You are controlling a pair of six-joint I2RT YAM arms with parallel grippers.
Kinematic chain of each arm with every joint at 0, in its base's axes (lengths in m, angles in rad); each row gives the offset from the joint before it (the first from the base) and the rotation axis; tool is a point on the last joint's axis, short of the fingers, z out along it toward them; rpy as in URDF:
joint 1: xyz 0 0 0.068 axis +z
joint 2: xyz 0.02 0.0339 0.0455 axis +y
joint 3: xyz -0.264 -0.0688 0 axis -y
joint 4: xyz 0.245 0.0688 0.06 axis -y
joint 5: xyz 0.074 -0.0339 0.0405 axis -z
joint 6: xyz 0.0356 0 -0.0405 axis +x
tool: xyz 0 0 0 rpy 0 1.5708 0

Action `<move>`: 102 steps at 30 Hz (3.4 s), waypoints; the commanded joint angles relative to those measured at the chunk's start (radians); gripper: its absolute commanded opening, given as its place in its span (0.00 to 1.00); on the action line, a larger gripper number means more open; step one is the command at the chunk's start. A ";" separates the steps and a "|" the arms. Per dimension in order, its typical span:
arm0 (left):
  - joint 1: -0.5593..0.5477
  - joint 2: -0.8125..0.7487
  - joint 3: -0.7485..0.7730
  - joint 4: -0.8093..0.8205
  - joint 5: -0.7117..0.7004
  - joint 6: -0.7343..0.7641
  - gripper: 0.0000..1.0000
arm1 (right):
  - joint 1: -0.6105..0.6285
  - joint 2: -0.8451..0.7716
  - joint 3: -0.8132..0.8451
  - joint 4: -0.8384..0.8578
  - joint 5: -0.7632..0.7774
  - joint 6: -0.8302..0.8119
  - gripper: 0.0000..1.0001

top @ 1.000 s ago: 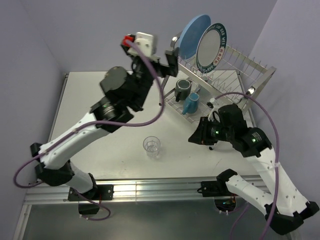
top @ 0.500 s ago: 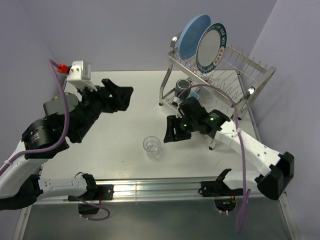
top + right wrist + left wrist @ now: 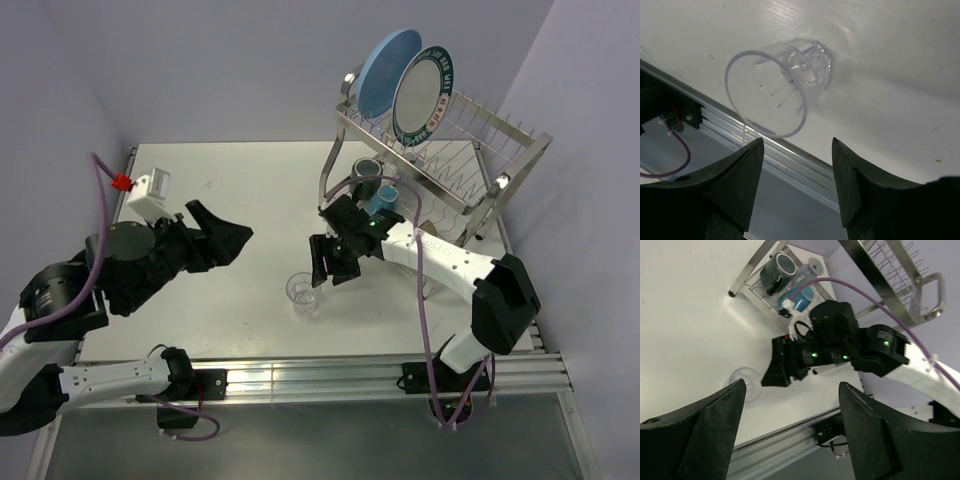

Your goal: Load the mixed dishes into the dish rack

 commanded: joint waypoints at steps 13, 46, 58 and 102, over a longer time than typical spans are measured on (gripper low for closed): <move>-0.001 -0.053 -0.054 -0.013 0.096 -0.149 0.81 | 0.034 0.162 0.074 0.074 0.064 0.003 0.54; 0.000 0.050 0.012 0.183 0.260 -0.005 0.95 | 0.009 -0.206 0.189 -0.021 -0.099 0.000 0.00; 0.029 0.148 0.052 0.454 0.623 0.132 0.99 | -0.182 -0.489 0.197 -0.084 -0.395 0.064 0.00; 0.117 0.133 -0.048 0.645 1.068 0.126 0.93 | -0.415 -0.670 0.106 0.356 -0.874 0.507 0.00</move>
